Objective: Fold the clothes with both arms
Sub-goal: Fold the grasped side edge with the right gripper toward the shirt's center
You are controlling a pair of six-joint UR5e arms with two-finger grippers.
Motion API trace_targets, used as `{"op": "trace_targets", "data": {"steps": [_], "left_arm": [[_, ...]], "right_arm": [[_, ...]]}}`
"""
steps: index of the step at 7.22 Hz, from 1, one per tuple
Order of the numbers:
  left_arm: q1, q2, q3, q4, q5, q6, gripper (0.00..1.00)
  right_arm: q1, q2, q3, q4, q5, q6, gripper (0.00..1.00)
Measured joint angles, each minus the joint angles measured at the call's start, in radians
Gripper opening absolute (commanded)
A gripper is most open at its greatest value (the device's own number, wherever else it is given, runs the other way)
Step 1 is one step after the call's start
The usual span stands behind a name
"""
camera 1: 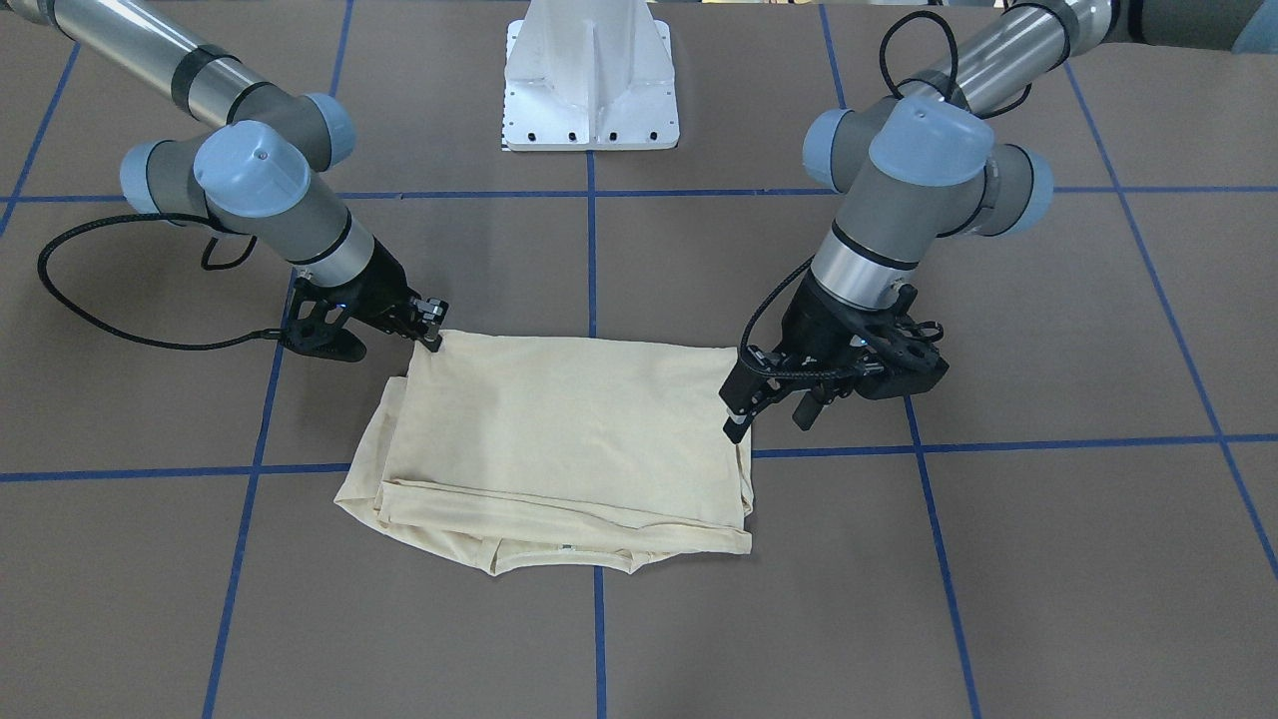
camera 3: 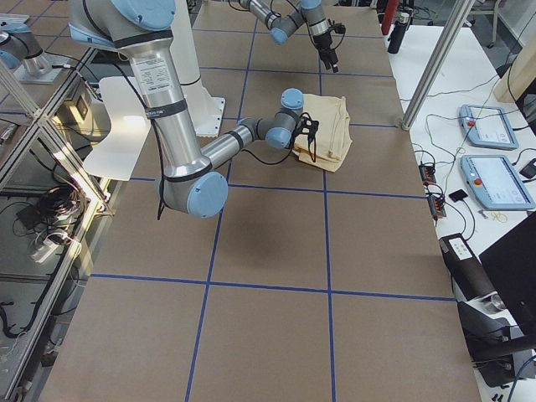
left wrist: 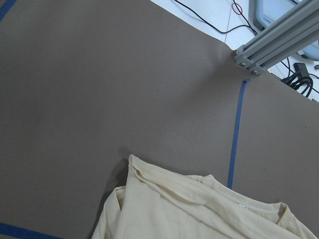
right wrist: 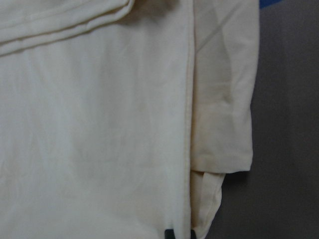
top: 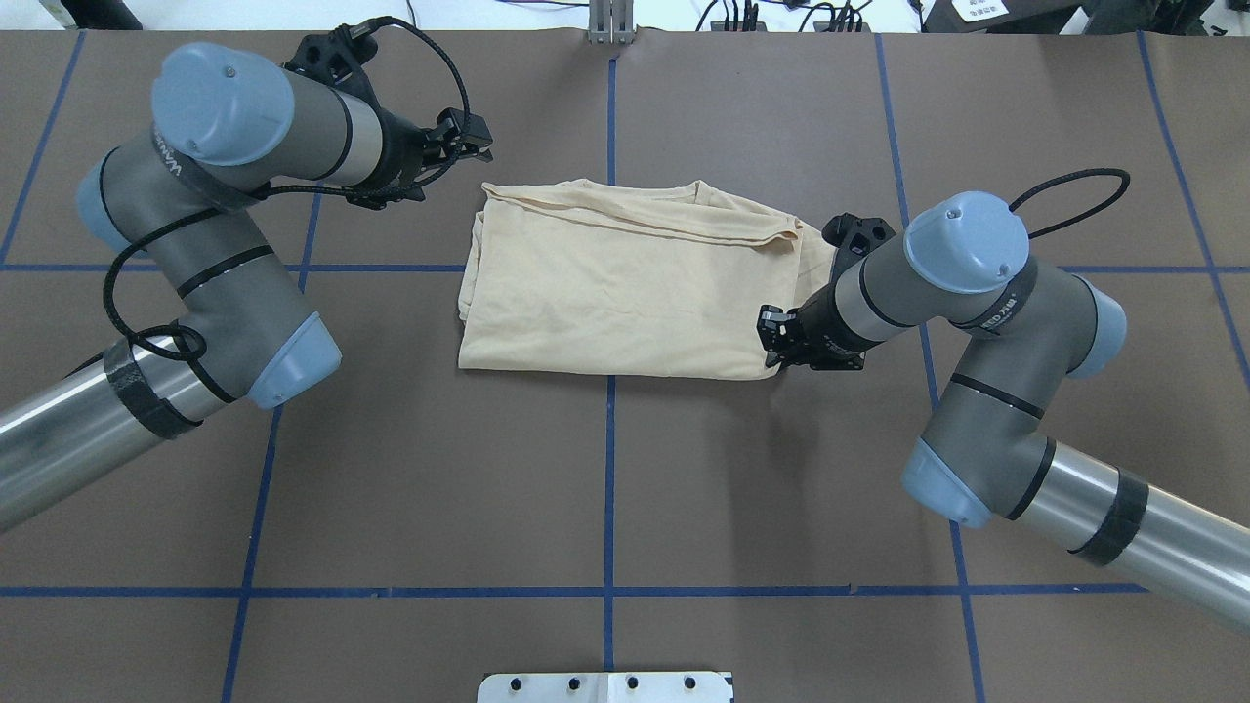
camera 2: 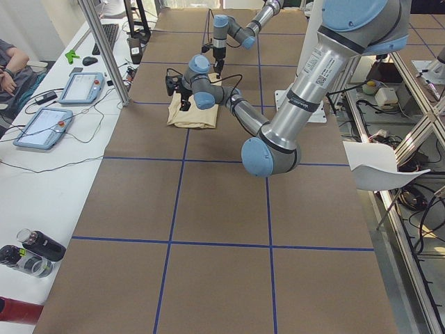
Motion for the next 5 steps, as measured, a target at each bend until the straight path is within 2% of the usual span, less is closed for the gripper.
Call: {"op": "trace_targets", "data": {"steps": [2, 5], "left_arm": [[0.000, 0.009, -0.002, 0.000, 0.001, 0.000, 0.99], [0.000, 0.016, -0.004, 0.000, 0.002, 0.000, 0.99]], "right_arm": [[-0.045, -0.004, 0.030, -0.001, 0.071, 0.010, 0.00], [-0.152, 0.031, 0.052, 0.002, 0.198, 0.139, 0.00]]}}
